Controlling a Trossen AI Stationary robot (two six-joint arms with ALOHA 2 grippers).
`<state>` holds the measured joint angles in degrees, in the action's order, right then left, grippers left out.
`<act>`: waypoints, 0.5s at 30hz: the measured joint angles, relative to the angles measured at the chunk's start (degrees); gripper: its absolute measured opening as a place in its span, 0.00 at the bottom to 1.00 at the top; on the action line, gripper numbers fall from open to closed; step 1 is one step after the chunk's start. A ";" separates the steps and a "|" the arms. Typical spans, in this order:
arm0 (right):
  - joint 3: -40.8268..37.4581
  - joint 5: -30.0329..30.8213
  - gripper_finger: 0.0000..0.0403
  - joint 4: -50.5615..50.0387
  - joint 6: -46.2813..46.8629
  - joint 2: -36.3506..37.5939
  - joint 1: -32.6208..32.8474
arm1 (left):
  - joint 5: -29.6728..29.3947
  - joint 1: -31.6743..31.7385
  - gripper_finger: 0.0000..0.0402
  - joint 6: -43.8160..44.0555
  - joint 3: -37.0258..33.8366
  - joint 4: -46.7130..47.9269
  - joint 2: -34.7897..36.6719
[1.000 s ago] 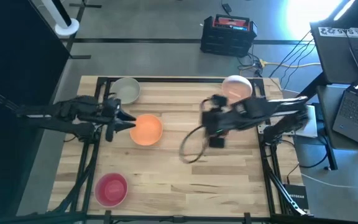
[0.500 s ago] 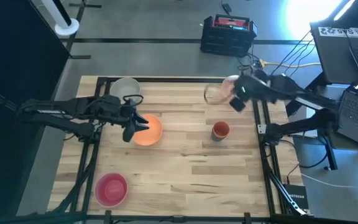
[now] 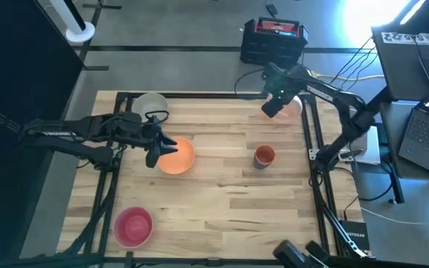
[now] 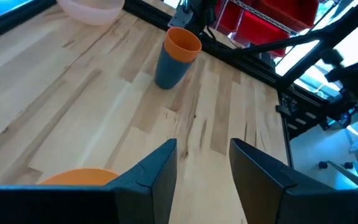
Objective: Nest bowls inside each other
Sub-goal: Move the light pink bowl to the middle of the table
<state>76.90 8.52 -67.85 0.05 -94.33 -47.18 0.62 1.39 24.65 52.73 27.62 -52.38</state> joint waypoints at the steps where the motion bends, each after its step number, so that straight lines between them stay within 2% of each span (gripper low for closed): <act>1: 0.00 -0.55 0.24 0.21 -0.04 -0.55 -0.01 | 0.00 0.30 0.33 -0.26 0.00 0.06 0.16; 15: 0.02 -6.99 0.24 2.77 -0.83 -8.18 -0.10 | 0.00 4.22 0.33 -2.87 0.00 0.53 2.22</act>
<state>76.93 1.54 -65.08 -0.78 -102.52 -47.29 0.62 5.60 21.78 52.73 28.16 -50.17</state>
